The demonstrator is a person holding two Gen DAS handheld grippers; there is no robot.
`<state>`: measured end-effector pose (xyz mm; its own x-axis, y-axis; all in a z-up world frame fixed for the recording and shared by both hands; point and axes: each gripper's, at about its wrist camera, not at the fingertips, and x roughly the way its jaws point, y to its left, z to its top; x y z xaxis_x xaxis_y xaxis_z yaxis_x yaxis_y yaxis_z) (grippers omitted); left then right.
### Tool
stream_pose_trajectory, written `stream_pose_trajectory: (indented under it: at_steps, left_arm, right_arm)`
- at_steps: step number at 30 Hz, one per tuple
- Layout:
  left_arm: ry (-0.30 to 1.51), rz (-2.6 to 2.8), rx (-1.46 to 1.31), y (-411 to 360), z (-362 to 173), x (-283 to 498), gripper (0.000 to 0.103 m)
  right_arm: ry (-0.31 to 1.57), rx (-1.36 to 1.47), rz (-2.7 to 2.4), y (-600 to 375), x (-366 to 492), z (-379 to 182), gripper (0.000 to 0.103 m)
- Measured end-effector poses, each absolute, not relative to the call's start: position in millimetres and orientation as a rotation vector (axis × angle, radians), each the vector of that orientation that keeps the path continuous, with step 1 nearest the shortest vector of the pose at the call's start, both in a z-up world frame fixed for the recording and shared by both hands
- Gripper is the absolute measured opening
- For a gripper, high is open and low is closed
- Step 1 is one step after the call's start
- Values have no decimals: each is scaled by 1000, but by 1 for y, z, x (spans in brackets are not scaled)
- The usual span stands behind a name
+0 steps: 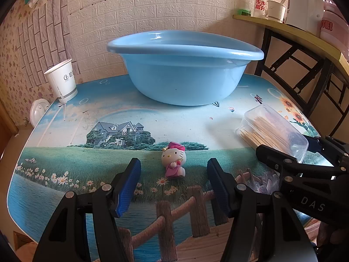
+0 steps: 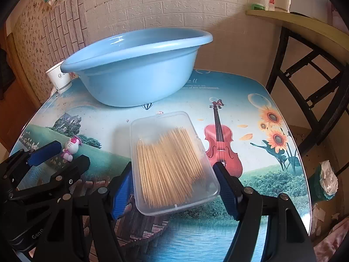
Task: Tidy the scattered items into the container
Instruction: 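Lift the Hello Kitty figure and toothpick box above the table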
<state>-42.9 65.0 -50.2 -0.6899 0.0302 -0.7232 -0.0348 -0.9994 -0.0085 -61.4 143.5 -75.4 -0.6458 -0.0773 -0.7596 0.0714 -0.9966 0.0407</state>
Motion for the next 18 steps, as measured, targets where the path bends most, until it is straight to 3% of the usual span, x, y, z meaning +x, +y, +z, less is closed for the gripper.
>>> stream_pose_trajectory:
  at_steps: [7,11,18]
  left_arm:
    - [20,2850,-1204,68,-50,-43,40]
    - [31,2837,-1193,70,-49,-42,21]
    - [34,2824,-1204,72,-48,-41,21]
  right_arm:
    - [-8,1281,-2778,139,-58,-68,67]
    - [-14,1280,-2776,138,-56,-67,66]
    - [-14,1281,-2786,137,-53,-64,65]
